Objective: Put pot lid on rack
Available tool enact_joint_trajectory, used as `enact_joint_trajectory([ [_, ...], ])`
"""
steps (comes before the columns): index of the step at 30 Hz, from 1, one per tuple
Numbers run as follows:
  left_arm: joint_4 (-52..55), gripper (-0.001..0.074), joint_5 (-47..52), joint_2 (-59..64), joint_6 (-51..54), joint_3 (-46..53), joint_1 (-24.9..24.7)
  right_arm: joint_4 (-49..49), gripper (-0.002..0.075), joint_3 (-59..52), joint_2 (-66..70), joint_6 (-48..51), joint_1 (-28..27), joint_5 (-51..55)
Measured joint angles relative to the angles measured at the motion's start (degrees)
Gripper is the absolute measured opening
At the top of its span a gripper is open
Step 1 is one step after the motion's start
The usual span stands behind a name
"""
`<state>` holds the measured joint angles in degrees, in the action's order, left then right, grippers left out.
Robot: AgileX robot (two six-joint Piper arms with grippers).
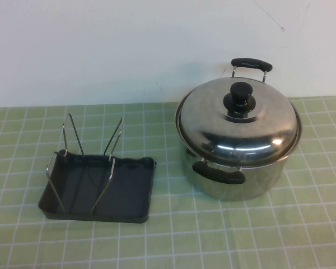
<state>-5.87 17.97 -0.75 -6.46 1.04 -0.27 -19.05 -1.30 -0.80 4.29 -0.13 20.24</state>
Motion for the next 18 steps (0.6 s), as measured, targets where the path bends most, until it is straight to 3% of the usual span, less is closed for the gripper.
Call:
enact_joint_trajectory([
  [11,2.2,-0.0002,-3.5,0.0,3.9,0.1,0.0,-2.7,-0.0001,-0.3,0.0,-4.3,0.0,-4.1],
  [18,2.2,-0.0002,-24.1,0.0,4.1,0.1,0.0,-7.0,-0.0001,-0.3,0.0,-6.9,0.0,-25.3],
])
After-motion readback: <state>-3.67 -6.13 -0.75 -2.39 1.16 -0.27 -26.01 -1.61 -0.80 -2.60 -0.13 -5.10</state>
